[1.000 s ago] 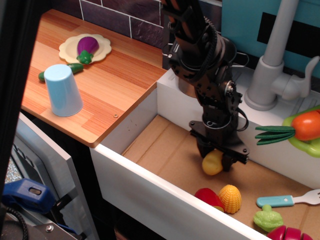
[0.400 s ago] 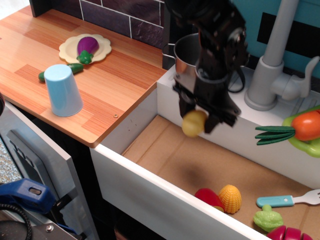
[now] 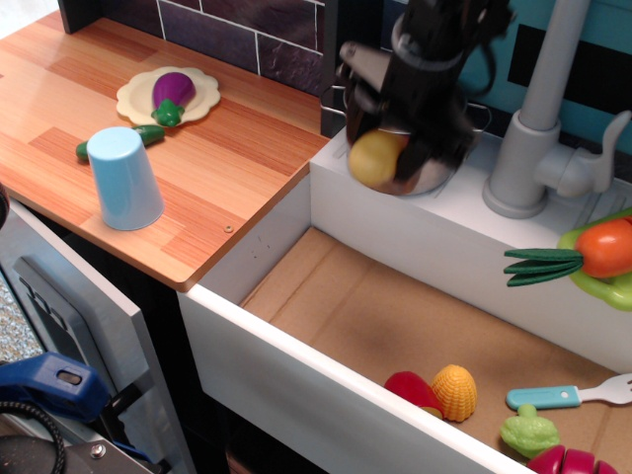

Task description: Put potato in pot or pan

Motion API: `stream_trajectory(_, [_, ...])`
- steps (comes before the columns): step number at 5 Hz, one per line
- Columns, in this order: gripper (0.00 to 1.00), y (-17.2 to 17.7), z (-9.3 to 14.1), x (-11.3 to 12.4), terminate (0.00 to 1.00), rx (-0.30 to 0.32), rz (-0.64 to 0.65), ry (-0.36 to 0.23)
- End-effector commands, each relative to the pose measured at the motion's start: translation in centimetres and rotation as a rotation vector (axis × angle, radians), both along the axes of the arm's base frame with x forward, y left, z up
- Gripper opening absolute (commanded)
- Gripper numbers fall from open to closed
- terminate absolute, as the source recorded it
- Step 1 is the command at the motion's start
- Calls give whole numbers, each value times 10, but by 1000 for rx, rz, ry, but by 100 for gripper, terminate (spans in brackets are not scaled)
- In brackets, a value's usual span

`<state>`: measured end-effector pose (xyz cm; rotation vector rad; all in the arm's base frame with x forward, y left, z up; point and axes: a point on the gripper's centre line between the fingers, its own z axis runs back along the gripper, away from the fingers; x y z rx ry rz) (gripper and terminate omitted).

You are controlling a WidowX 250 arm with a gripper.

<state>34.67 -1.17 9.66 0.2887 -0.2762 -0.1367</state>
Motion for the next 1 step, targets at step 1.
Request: stream_trajectory(1, [0, 6, 33, 48, 100, 30, -129, -88])
